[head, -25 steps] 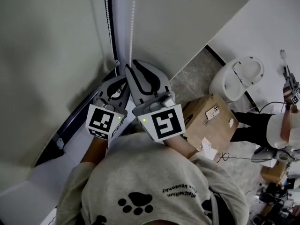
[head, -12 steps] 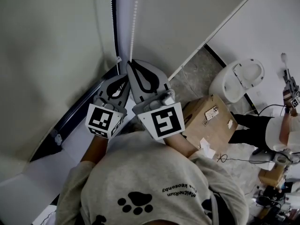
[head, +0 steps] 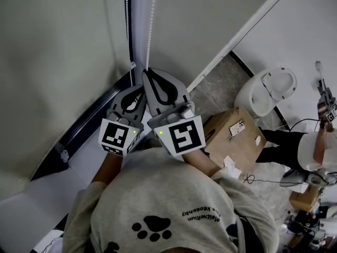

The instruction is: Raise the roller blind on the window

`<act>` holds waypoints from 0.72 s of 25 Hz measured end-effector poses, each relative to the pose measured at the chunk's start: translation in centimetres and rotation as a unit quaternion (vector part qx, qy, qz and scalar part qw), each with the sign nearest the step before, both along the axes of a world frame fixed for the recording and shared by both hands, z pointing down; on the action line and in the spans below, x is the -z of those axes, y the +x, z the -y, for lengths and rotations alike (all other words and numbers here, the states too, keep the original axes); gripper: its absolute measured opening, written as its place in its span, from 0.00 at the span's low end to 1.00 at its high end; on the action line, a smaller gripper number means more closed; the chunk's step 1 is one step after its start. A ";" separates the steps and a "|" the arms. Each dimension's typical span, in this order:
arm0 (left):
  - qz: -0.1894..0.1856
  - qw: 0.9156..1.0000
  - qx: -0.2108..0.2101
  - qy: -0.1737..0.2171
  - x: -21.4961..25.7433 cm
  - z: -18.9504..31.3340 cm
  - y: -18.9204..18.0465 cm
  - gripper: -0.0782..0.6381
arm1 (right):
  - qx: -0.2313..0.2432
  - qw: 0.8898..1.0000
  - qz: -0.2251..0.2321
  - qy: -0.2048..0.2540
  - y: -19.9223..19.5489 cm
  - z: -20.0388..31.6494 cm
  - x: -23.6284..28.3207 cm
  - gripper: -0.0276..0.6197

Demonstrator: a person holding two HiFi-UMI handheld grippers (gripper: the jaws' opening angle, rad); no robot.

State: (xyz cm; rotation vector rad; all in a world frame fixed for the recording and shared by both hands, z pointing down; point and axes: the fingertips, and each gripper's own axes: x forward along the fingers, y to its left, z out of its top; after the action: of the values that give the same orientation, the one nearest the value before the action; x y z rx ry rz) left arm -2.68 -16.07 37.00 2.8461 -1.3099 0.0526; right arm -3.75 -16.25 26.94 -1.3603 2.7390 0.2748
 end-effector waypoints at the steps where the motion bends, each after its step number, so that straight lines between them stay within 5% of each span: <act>1: -0.001 1.000 0.000 0.000 0.0 -0.1 0.0 0.13 | 0.000 1.000 0.001 0.001 0.0 -0.1 0.0 0.07; 18: -0.014 1.000 0.008 -0.016 -1.4 -0.4 0.5 0.13 | 0.001 1.000 -0.009 -0.007 0.3 -0.2 -1.7 0.07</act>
State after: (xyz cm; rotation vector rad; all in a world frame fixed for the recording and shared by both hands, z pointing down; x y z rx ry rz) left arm -2.18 -15.66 38.44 2.8001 -1.3131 0.0320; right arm -3.50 -16.07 28.63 -1.3653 2.7614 0.2689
